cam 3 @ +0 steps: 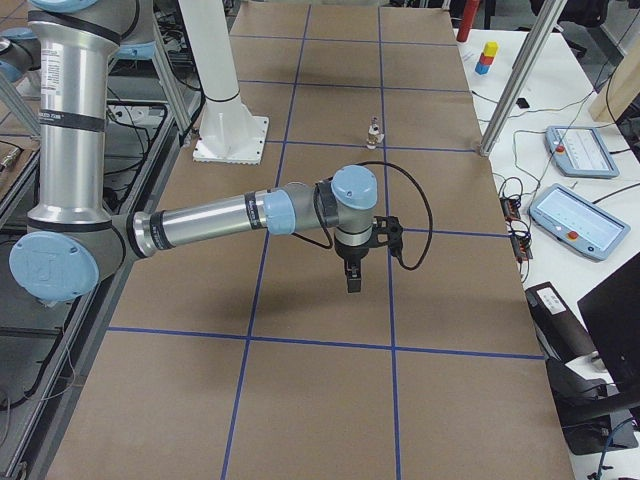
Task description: Assemble PPR valve and pipe with both arms
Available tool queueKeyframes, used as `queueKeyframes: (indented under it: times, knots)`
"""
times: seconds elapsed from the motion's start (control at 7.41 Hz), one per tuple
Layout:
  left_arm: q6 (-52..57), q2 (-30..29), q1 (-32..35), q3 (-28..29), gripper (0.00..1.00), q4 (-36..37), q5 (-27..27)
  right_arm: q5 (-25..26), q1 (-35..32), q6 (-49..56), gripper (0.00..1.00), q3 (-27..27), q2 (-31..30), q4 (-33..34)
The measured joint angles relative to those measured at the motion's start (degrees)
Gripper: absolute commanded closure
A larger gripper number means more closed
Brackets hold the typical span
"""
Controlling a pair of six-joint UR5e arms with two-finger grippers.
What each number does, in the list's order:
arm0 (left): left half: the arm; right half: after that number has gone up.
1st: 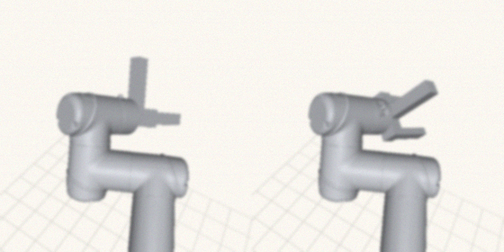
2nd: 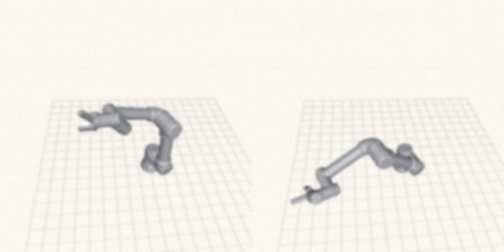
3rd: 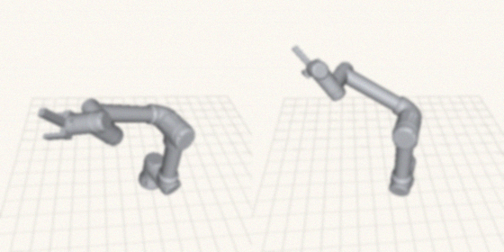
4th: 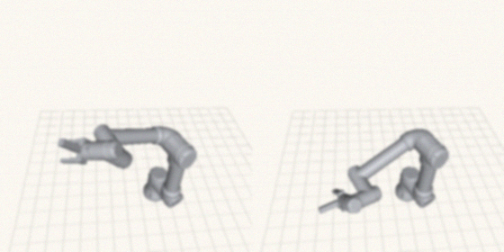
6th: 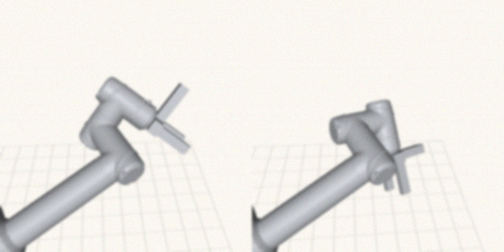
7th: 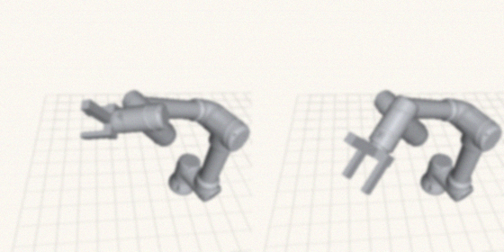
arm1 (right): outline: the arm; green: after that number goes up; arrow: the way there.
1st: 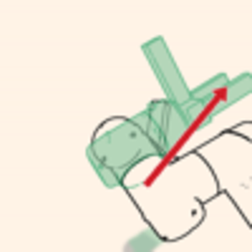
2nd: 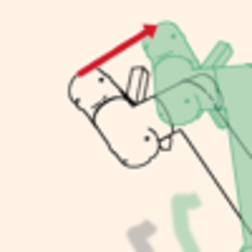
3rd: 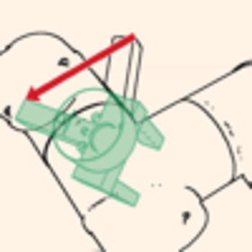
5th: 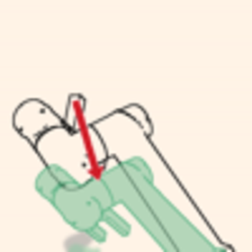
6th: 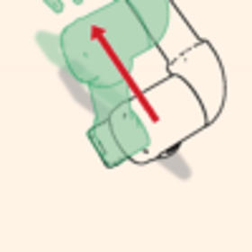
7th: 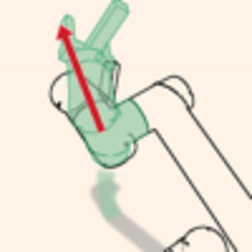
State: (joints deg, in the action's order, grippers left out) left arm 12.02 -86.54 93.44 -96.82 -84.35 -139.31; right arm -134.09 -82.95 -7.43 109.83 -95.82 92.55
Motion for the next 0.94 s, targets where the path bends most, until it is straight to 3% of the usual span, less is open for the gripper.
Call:
queueKeyframes:
  times: [0.94]
  knots:
    - [-0.05, -0.03, -0.01, -0.15, 0.00, -1.36, 0.00, 0.07, -0.10, 0.03, 0.00, -0.91, 0.00, 0.00]
